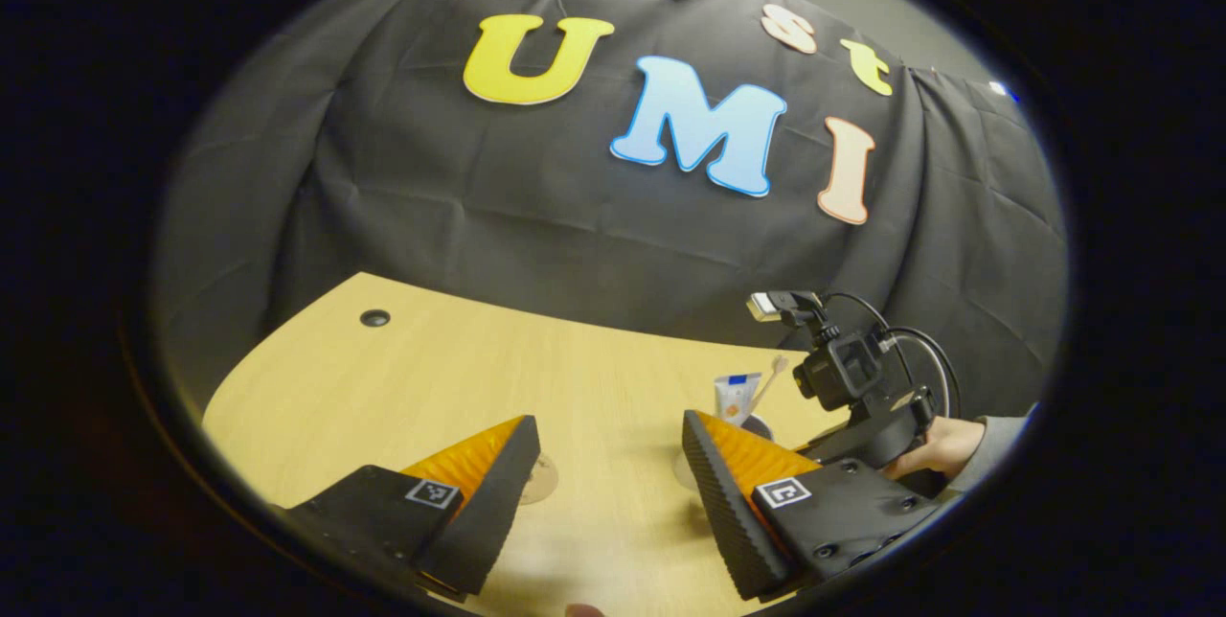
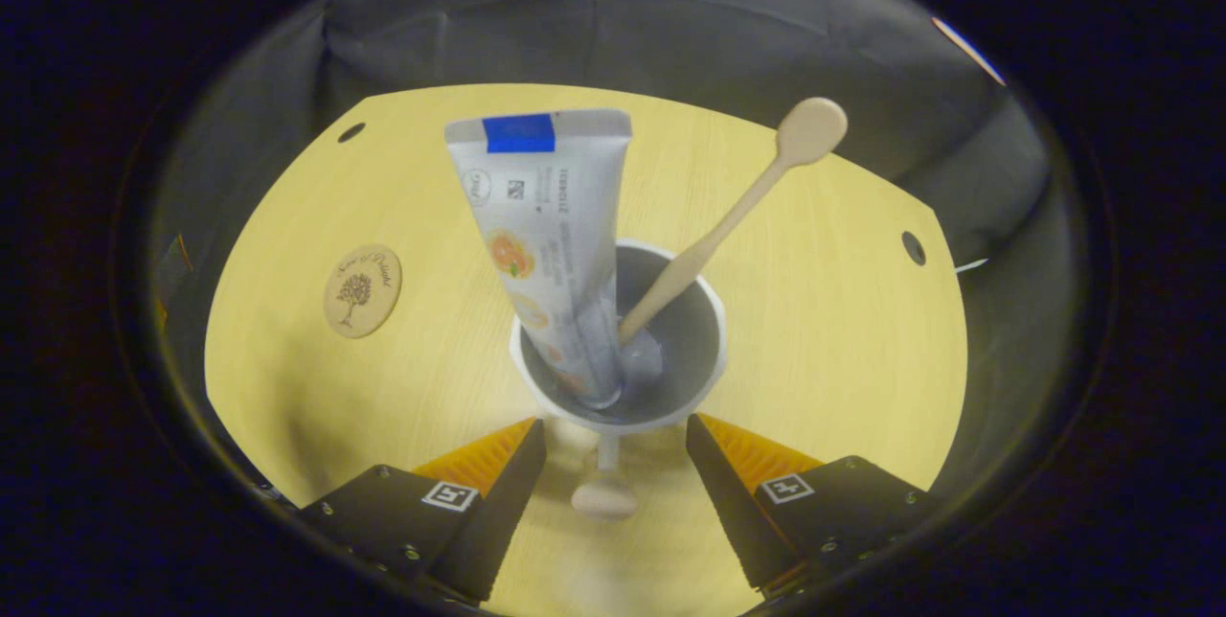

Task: Put the toothbrush and toothpaste on the desktop into the cup, then pick up the cup and place it on the coaster on the desktop.

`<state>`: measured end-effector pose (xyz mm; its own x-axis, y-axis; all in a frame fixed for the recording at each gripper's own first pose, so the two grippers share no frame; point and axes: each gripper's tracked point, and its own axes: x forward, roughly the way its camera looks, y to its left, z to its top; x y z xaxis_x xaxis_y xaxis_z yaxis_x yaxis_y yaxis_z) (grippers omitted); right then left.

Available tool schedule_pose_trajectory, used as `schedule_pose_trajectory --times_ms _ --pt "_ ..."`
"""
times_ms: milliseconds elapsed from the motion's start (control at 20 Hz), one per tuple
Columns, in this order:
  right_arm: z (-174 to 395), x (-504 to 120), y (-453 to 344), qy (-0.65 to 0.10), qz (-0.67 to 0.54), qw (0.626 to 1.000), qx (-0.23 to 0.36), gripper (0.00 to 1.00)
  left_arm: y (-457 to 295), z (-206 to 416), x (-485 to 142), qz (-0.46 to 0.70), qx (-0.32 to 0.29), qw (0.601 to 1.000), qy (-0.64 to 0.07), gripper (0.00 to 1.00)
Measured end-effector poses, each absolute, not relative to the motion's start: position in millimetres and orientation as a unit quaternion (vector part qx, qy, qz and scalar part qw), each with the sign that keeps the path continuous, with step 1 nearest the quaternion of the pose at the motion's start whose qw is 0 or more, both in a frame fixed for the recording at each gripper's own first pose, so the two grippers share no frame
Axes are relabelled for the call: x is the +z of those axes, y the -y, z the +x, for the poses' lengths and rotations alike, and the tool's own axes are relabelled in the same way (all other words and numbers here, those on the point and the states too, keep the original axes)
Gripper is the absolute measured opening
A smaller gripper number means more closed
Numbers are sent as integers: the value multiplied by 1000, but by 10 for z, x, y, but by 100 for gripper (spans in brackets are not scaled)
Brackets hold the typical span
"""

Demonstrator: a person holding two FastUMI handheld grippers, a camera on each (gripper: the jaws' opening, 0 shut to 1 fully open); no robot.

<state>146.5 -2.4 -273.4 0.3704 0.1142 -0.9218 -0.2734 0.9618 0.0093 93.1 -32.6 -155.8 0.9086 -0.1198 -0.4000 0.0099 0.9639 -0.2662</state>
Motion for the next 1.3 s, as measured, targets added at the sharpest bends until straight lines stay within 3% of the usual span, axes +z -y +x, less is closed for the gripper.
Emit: schedule_pose_trajectory --times_ms 250,400,500,600,650,1300 --pt "1471 -2893 5 -571 -66 811 114 88 181 882 -1604 -131 -22 967 -215 96" --pt "1462 -2942 -7 -579 -71 804 114 78 147 870 -1623 -133 -21 966 -219 96" --pt "1484 -2914 -11 -583 -72 802 108 59 130 865 -1648 -132 -20 966 -222 96" --pt "1495 -2924 18 -585 -70 802 101 56 99 859 -1652 -133 -18 966 -223 96" --pt "1490 -2881 13 -587 -59 802 94 31 86 851 -1659 -133 -17 965 -224 96" --pt "1496 -2767 -156 -575 -47 810 103 27 -167 744 -1711 -150 0 962 -230 96"
